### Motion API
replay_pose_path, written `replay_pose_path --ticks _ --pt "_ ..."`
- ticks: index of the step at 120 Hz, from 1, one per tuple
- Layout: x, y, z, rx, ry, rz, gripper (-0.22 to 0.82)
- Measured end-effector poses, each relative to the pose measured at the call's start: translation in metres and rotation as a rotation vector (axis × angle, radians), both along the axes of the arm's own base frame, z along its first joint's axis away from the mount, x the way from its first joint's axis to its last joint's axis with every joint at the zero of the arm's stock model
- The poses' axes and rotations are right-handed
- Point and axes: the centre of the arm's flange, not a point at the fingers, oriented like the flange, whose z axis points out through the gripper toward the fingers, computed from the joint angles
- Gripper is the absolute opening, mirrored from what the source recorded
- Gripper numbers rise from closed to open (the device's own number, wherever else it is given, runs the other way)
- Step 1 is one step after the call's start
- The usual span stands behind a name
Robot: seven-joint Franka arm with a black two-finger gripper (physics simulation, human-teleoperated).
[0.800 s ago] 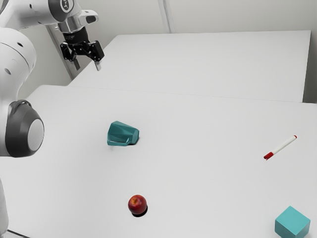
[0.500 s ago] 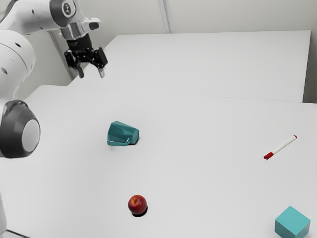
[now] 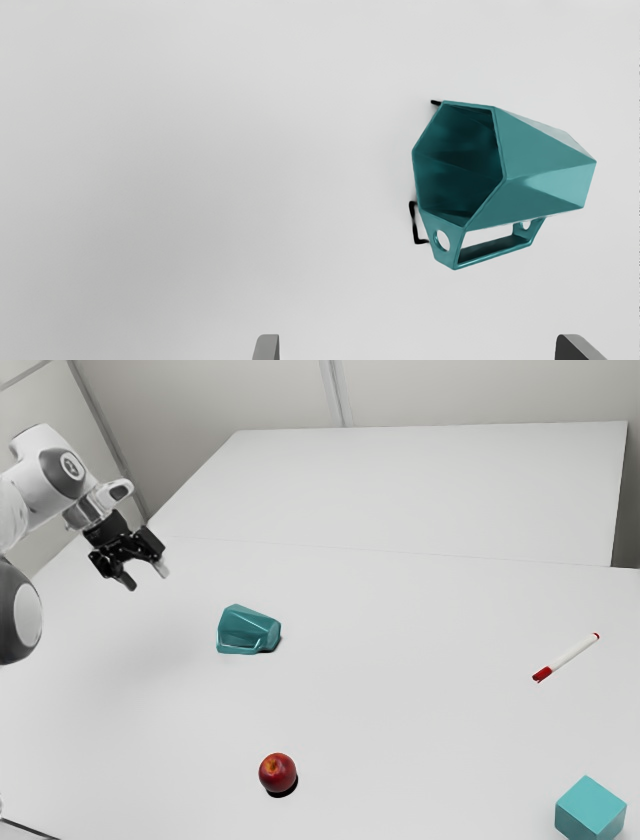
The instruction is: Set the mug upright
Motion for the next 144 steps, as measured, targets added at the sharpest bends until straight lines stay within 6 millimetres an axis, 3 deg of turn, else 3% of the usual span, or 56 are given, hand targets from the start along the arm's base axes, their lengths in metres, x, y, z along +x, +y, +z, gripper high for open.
replay_pose_path --ticks 21,49,82,98,144 --pt "0.009 0.031 -0.059 -0.160 -0.094 0.052 0.60" --pt "0.009 0.020 -0.113 -0.388 -0.174 0.061 0.60" --pt "0.025 -0.023 -0.138 -0.532 -0.235 -0.032 0.60" --pt "0.024 -0.039 -0.147 -0.579 -0.234 -0.066 0.60" --pt "0.021 -0.065 -0.161 -0.639 -0.224 -0.127 0.60"
